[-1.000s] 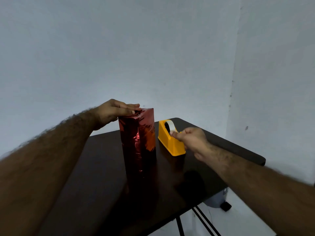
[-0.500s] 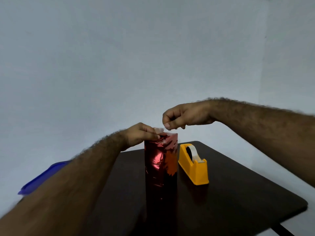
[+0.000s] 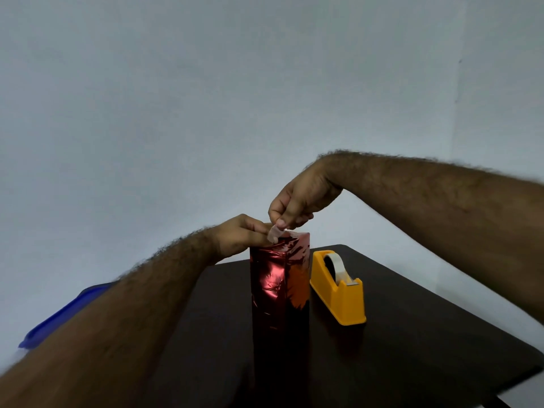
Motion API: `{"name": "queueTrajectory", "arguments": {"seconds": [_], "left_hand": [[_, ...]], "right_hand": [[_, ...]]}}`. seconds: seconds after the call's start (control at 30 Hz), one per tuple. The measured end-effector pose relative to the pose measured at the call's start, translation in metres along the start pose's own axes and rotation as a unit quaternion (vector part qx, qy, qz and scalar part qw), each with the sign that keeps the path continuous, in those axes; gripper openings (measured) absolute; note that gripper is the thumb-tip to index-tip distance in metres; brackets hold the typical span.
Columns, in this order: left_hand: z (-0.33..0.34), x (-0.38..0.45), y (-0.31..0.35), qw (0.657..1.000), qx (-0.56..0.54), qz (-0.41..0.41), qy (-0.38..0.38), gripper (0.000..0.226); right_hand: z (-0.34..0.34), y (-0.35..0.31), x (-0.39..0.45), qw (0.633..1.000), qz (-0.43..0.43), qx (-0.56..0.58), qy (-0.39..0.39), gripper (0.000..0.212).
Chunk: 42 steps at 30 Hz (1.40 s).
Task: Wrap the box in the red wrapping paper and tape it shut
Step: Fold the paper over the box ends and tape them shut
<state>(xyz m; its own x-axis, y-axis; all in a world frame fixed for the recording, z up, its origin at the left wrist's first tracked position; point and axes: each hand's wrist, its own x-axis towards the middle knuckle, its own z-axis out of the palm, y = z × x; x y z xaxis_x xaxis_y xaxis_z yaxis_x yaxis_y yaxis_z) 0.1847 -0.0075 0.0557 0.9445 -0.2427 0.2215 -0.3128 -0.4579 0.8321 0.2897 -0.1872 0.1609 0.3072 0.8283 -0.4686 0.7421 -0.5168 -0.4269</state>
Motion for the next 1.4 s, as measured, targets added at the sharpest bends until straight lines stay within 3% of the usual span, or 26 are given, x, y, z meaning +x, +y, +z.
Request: {"name": "queueTrajectory", "arguments": {"seconds": [0.17,0.63,0.77,0.87,1.07,1.17,1.27,1.4], "left_hand": [[-0.005,0.003,-0.009,1.000,-0.002,0.007,0.013,0.014],[-0.009,0.011,-0.014,1.000,-0.003,0.021,-0.016,0.030],[-0.011,0.011,-0.014,1.000,0.007,0.026,-0.014,0.034],[-0.010,0.012,-0.015,1.000,0.002,0.027,-0.004,0.052],[-0.011,0.015,-0.021,0.999,-0.023,0.022,0.024,0.064],[-0.013,0.014,-0.020,0.997,0.029,0.032,0.065,0.047],[-0.013,0.014,-0.020,0.994,0.081,0.054,0.052,0.023],[-0.011,0.014,-0.019,0.995,0.071,0.059,0.030,0.032]], "right_hand": [[0.001,-0.001,0.018,0.998,0.046,-0.032,-0.037,0.009],[0.003,-0.008,0.028,0.982,0.157,-0.085,0.068,0.023],[0.003,-0.004,0.028,0.973,0.194,-0.081,0.092,0.032],[0.004,0.003,0.028,0.965,0.207,-0.107,0.123,0.049],[0.011,0.019,0.020,0.975,0.131,-0.085,0.161,0.046],[0.015,0.021,0.015,0.971,0.087,-0.093,0.203,0.040],[0.019,0.020,0.010,0.963,0.050,-0.099,0.244,0.038],[0.023,0.020,0.004,0.954,0.014,-0.110,0.280,0.039]]}}
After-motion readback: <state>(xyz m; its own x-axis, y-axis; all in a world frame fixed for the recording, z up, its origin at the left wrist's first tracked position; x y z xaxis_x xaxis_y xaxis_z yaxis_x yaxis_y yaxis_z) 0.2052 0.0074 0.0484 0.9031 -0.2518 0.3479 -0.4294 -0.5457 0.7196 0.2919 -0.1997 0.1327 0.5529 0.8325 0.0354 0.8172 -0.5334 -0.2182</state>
